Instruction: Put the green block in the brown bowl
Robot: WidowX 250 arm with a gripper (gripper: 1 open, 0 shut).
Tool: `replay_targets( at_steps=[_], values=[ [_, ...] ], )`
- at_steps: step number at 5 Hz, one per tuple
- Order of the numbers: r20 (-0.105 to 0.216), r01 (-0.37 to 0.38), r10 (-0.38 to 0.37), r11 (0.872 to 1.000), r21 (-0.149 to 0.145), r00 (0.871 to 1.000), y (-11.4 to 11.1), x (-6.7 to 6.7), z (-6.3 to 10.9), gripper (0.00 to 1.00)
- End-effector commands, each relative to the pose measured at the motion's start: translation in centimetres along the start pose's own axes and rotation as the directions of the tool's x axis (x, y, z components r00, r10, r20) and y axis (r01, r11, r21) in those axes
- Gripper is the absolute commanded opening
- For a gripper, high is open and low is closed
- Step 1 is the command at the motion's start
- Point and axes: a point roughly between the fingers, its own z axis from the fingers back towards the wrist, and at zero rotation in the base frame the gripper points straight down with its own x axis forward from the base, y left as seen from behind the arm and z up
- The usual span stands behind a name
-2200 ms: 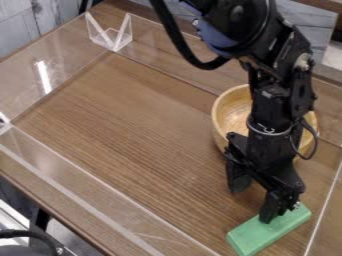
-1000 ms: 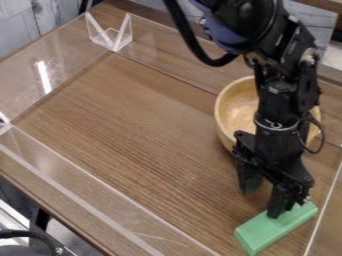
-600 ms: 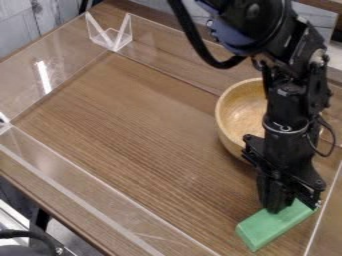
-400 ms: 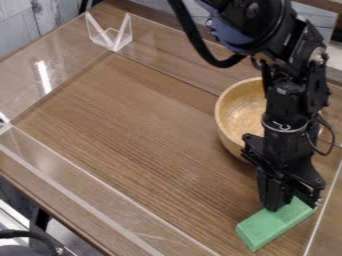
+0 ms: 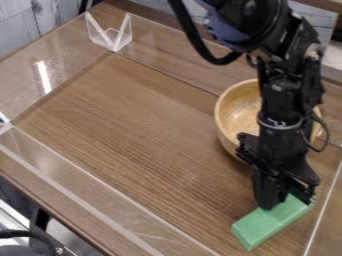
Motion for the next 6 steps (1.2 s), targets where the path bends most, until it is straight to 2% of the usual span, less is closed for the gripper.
replay_targets(
  at_steps=[1, 3, 6],
  values=[
    [-0.09, -0.055, 0.054, 0.998, -0.013, 0.994, 1.2, -2.0, -0.9, 0.0],
    [-0.134, -0.081, 0.076, 0.996, -0.037, 0.988, 1.0, -2.9, -0.2, 0.0],
    [-0.183, -0.121, 0.107, 0.99, -0.067, 0.977, 0.2, -3.8, 2.2, 0.0]
  ],
)
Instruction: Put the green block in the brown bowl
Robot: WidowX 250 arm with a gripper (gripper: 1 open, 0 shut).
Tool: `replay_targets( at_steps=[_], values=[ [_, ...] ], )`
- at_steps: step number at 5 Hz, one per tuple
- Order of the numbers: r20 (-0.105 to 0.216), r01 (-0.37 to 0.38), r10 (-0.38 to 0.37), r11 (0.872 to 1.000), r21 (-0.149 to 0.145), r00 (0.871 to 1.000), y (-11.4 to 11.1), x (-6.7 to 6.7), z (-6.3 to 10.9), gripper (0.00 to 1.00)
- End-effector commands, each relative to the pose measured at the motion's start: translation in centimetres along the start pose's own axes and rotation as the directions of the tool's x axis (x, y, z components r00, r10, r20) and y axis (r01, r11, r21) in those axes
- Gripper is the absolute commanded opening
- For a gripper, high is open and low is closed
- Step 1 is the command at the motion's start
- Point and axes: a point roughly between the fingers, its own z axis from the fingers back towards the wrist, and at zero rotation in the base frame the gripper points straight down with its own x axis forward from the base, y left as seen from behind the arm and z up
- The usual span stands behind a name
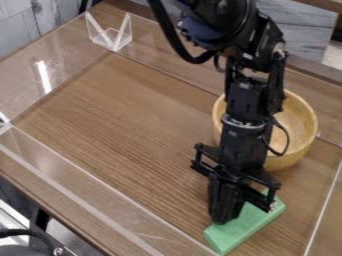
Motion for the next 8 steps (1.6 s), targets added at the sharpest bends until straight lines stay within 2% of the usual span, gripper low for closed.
replay_targets(
  at_steps=[1, 4, 5, 6, 7, 8],
  values=[
    [0.045, -0.011, 0.012, 1.0, -0.013, 0.999, -0.5, -0.3, 2.3, 0.0],
    [0.024, -0.049, 0.05, 0.998, -0.046, 0.998, -1.3, -1.6, 5.4, 0.0],
    [0.047, -0.049, 0.051, 0.998, -0.05, 0.998, -1.5, -1.7, 6.6, 0.0],
    [0.071, -0.031, 0.034, 0.999, -0.039, 0.997, -1.9, -1.6, 7.5, 0.0],
    [0.091, -0.013, 0.016, 1.0, -0.027, 0.996, -2.0, -1.2, 7.5, 1.0],
    [0.109, 0.006, -0.004, 1.0, -0.015, 0.994, -2.0, -0.9, 7.4, 1.0]
  ],
)
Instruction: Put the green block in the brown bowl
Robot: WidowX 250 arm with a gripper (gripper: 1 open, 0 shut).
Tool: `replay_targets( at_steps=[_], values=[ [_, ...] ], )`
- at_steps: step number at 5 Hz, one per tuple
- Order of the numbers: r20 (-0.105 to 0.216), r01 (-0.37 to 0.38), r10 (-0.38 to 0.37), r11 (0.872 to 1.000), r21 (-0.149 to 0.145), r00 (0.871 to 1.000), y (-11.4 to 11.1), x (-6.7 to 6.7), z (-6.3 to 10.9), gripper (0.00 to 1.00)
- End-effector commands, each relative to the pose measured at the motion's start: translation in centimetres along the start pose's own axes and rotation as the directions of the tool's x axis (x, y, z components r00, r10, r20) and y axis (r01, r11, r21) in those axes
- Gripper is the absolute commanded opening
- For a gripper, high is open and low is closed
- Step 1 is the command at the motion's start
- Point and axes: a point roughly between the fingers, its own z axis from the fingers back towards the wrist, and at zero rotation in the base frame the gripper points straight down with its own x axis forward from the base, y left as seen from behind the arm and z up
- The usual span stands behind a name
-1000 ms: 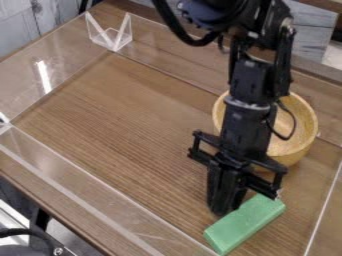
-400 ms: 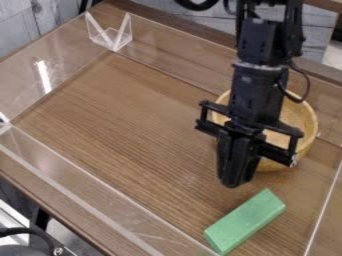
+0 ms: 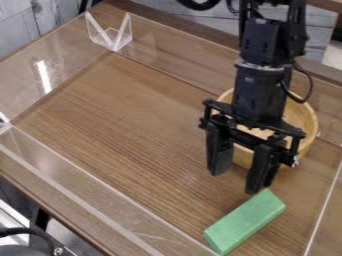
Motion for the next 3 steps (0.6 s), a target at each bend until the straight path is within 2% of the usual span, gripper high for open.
replay_targets(
  at_steps=[1, 3],
  values=[
    [0.1, 0.059, -0.061, 0.998, 0.023, 0.993, -0.5, 0.5, 1.2, 1.0],
    [0.131, 0.102, -0.107, 0.994, 0.044, 0.986, -0.5, 1.1, -1.7, 1.0]
  ],
)
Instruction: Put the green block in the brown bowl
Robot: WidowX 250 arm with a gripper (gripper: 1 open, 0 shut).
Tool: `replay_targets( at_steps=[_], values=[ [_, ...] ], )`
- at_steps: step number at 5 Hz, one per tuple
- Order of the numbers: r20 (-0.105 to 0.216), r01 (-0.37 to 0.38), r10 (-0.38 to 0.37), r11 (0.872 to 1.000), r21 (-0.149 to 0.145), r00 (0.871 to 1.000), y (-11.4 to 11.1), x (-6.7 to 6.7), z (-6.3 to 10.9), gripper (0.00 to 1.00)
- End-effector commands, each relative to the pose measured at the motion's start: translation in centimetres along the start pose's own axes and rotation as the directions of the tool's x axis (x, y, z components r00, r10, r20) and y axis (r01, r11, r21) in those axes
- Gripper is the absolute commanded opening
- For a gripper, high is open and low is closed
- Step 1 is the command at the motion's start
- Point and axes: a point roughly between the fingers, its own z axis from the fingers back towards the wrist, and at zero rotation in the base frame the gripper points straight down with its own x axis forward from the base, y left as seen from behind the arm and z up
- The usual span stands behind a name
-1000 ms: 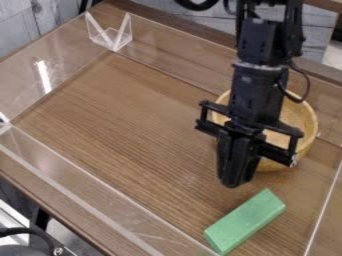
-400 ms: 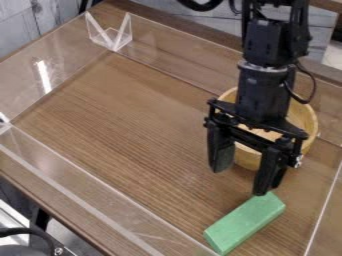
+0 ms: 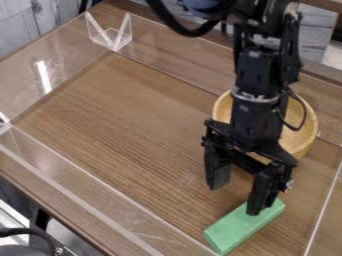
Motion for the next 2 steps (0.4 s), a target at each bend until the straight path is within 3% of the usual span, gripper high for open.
replay_targets(
  at_steps=[1, 2],
  values=[
    [0.049, 0.044, -0.044, 0.999, 0.011, 0.998, -0.1, 0.4, -0.4, 1.0],
    [0.057, 0.064, -0.065, 0.998, 0.02, 0.996, 0.1, 0.7, -2.0, 1.0]
  ],
)
